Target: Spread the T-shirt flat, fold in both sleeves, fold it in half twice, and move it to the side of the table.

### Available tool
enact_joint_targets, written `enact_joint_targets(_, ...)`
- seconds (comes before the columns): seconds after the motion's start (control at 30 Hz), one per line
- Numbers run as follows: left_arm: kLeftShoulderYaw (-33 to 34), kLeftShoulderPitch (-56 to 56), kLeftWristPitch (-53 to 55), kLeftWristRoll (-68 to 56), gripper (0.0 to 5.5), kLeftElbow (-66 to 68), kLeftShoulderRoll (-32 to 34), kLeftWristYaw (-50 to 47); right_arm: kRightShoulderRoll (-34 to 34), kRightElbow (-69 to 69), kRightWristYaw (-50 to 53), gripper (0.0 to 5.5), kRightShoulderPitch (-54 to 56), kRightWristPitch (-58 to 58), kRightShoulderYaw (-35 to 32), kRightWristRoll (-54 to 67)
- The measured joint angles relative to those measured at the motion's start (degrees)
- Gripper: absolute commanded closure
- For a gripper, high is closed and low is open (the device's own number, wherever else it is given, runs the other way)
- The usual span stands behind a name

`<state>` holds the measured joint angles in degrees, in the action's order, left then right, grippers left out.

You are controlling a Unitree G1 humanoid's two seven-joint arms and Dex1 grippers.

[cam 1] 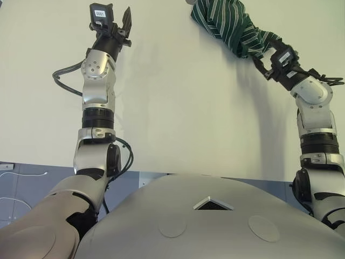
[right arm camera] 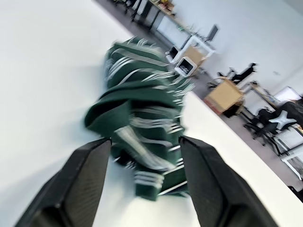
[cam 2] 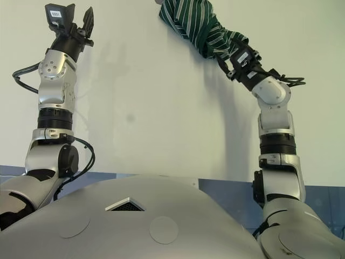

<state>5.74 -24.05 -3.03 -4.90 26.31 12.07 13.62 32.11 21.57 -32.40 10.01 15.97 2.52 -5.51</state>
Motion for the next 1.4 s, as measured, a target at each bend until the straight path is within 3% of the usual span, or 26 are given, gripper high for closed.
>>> enact_joint_targets(0.1,-0.2,-0.1,0.0,0.1,3.01,0.1,0.0,0.1,0.5,1.5,1.8,2.83,1.2,0.6,3.0,-5.4)
enact_joint_targets(0.3,-0.9,-1.2,0.0,0.2,2.98,0.6,0.1,0.8,0.2,7.6,5.8,3.95,6.3,2.0,6.9,-11.8)
enact_joint_targets(0.57,-1.1,-1.3,-0.2,0.2,2.98,0.7,-0.2,0.5,-1.3,10.7,5.9,5.49,10.1,3.3,7.2,-10.3)
enact_joint_targets(0.63,-1.2,-1.2,-0.3,0.2,2.98,0.7,-0.3,0.5,-1.6,9.8,2.7,5.49,9.8,2.8,6.9,-7.7)
enact_joint_targets(0.9,-1.1,-1.5,-0.6,0.4,2.98,0.9,-0.3,0.8,-2.6,-24.9,-17.5,5.49,0.8,-17.4,9.7,12.7)
enact_joint_targets(1.03,-1.4,-2.9,0.2,0.3,2.98,0.9,0.0,2.5,5.8,-43.9,-24.6,5.49,-7.5,-31.4,8.6,24.0)
enact_joint_targets(1.13,-4.1,-5.8,1.7,0.3,2.98,0.4,0.3,6.8,16.0,-56.0,-31.4,5.49,-19.5,-38.5,4.3,32.5)
enact_joint_targets(1.27,-10.3,-9.2,3.1,0.8,2.98,0.3,-0.4,15.3,26.7,-53.8,-36.0,5.49,-31.8,-37.6,1.1,27.3)
enact_joint_targets(1.4,-17.1,-10.8,4.1,2.9,2.98,2.7,-0.5,24.3,29.7,-42.4,-32.3,5.49,-29.6,-32.1,0.9,17.0)
